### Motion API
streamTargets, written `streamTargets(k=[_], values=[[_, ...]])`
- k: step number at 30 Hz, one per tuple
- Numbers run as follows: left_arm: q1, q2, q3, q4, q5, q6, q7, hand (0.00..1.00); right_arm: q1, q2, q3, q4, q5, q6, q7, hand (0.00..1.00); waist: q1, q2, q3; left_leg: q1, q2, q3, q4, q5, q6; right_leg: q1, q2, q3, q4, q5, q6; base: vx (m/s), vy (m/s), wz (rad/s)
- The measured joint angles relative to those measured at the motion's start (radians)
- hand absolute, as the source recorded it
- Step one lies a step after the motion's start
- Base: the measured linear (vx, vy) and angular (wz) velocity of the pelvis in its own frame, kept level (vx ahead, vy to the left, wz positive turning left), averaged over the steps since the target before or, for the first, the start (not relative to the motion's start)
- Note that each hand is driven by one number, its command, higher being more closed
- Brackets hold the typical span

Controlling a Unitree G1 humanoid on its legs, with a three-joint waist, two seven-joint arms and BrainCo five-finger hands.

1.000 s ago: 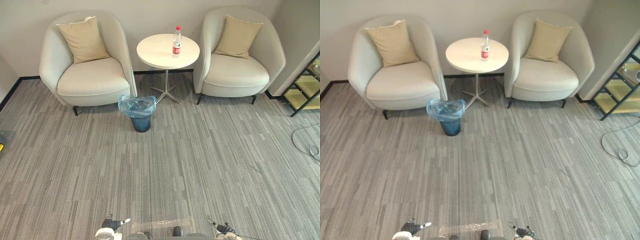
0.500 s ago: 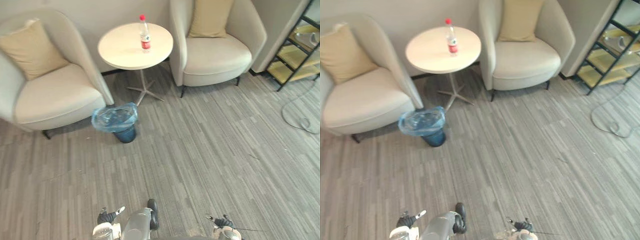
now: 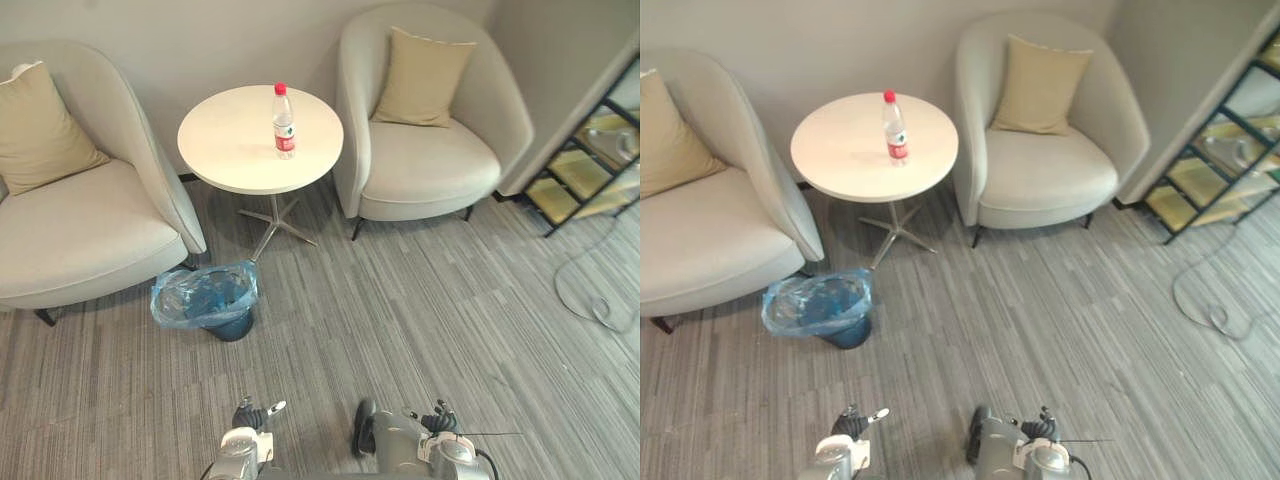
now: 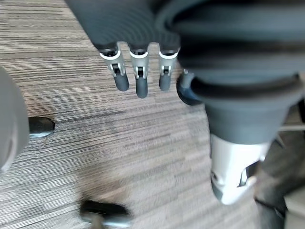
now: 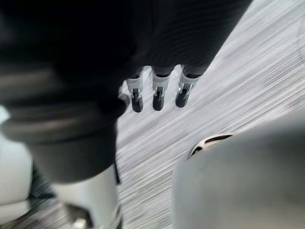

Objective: Gather rubbish on tea table into small bin, then transfer packed bag to large trash can.

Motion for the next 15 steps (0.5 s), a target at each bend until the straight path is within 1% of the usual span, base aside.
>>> streamTargets(k=[1, 2, 3, 4, 5, 6, 7, 8, 9, 11, 12, 13, 14, 15], values=[[0.0, -0.006, 0.009, 0.0, 0.001, 0.0, 0.0, 0.0, 0.001, 0.004, 0.0, 0.003, 0.001, 0.0, 0.0, 0.0, -0.003, 0.006, -0.003, -0.005, 0.009, -0.015, 0.021, 0.014, -0.011, 0.006, 0.0, -0.015, 0.018, -0.031, -0.005, 0.53, -0.346, 0.41], [-0.003, -0.018, 0.032, 0.0, 0.002, 0.001, -0.001, 0.0, 0.003, 0.005, -0.002, 0.004, 0.002, 0.0, 0.001, 0.0, -0.003, 0.014, 0.001, -0.032, 0.031, -0.032, 0.108, 0.026, -0.027, 0.038, 0.013, -0.033, 0.015, -0.06, -0.009, 0.33, -0.226, 0.41], [-0.003, -0.033, 0.058, -0.002, 0.003, 0.002, -0.002, 0.0, 0.008, 0.006, 0.002, 0.003, 0.002, 0.001, 0.001, 0.0, -0.003, 0.016, 0.004, -0.099, 0.053, -0.055, 0.273, 0.043, -0.035, 0.079, 0.022, -0.053, -0.006, -0.079, -0.01, 0.37, -0.263, 0.45], [-0.002, -0.036, 0.073, -0.008, 0.0, 0.003, -0.004, 0.0, 0.012, 0.009, 0.008, 0.0, 0.003, 0.001, 0.001, 0.0, -0.003, 0.017, 0.016, -0.194, 0.087, -0.057, 0.487, 0.079, -0.05, 0.139, 0.037, -0.063, -0.045, -0.091, -0.016, 0.33, -0.192, 0.42], [-0.002, -0.037, 0.089, -0.029, 0.001, 0.001, -0.004, 0.0, 0.015, 0.013, 0.01, -0.007, 0.003, 0.001, 0.0, 0.0, 0.003, 0.02, 0.025, -0.281, 0.129, -0.035, 0.673, 0.058, -0.049, 0.206, 0.061, -0.074, -0.092, -0.099, -0.028, 0.32, -0.158, 0.26], [-0.001, -0.038, 0.106, -0.047, 0.001, -0.001, -0.003, 0.0, 0.023, 0.021, 0.01, -0.007, 0.003, 0.001, 0.0, 0.0, 0.013, 0.016, 0.029, -0.326, 0.15, -0.005, 0.748, 0.036, -0.044, 0.25, 0.071, -0.082, -0.12, -0.103, -0.034, 0.33, -0.107, 0.06], [0.001, -0.034, 0.112, -0.067, 0.001, -0.002, -0.002, 0.0, 0.027, 0.038, 0.01, -0.008, 0.004, 0.001, -0.001, 0.0, 0.028, 0.004, 0.033, -0.376, 0.157, 0.044, 0.769, 0.01, -0.031, 0.302, 0.073, -0.088, -0.152, -0.107, -0.034, 0.3, -0.097, 0.01], [0.006, -0.037, 0.113, -0.082, 0.002, -0.002, -0.002, 0.0, 0.03, 0.05, 0.007, -0.014, 0.014, 0.001, -0.002, 0.0, 0.034, -0.008, 0.032, -0.422, 0.155, 0.101, 0.724, -0.003, -0.006, 0.342, 0.069, -0.095, -0.186, -0.108, -0.027, 0.3, -0.085, 0.08], [0.006, -0.039, 0.108, -0.084, 0.002, -0.006, -0.004, 0.0, 0.03, 0.056, 0.006, -0.017, 0.024, 0.0, -0.003, 0.0, 0.036, -0.009, 0.03, -0.446, 0.149, 0.143, 0.658, -0.009, 0.006, 0.37, 0.065, -0.101, -0.211, -0.109, -0.018, 0.29, -0.053, 0.23], [0.005, -0.04, 0.107, -0.095, 0.004, -0.005, -0.004, 0.0, 0.034, 0.063, 0.001, -0.017, 0.042, 0.0, -0.01, 0.0, 0.037, -0.008, 0.027, -0.488, 0.109, 0.219, 0.429, -0.002, 0.024, 0.42, 0.051, -0.122, -0.254, -0.116, 0.01, 0.28, 0.012, 0.3], [0.006, -0.04, 0.109, -0.096, 0.008, -0.005, -0.003, 0.0, 0.043, 0.062, 0.001, -0.016, 0.042, -0.001, -0.012, 0.0, 0.04, -0.007, 0.026, -0.493, 0.084, 0.233, 0.314, 0.032, 0.033, 0.439, 0.047, -0.126, -0.264, -0.123, 0.024, 0.37, 0.094, 0.21], [0.006, -0.04, 0.111, -0.096, 0.009, -0.006, -0.003, 0.0, 0.044, 0.062, 0.002, -0.015, 0.042, 0.0, -0.013, 0.0, 0.043, -0.006, 0.026, -0.493, 0.077, 0.234, 0.283, 0.045, 0.036, 0.444, 0.047, -0.127, -0.265, -0.126, 0.028, 0.47, 0.143, -0.01], [0.005, -0.033, 0.116, -0.093, 0.019, -0.007, -0.001, 0.0, 0.044, 0.076, 0.001, 0.003, 0.042, 0.004, -0.016, 0.0, 0.073, -0.024, 0.016, -0.465, 0.021, 0.223, 0.165, 0.184, 0.075, 0.467, 0.033, -0.099, -0.265, -0.144, 0.061, 0.42, 0.125, -0.05], [0.006, -0.025, 0.116, -0.09, 0.019, -0.006, -0.001, 0.0, 0.046, 0.082, 0.002, 0.004, 0.041, 0.005, -0.016, 0.0, 0.077, -0.039, 0.007, -0.455, 0.001, 0.224, 0.146, 0.181, 0.081, 0.469, 0.019, -0.092, -0.272, -0.14, 0.069, 0.42, 0.128, 0.04]])
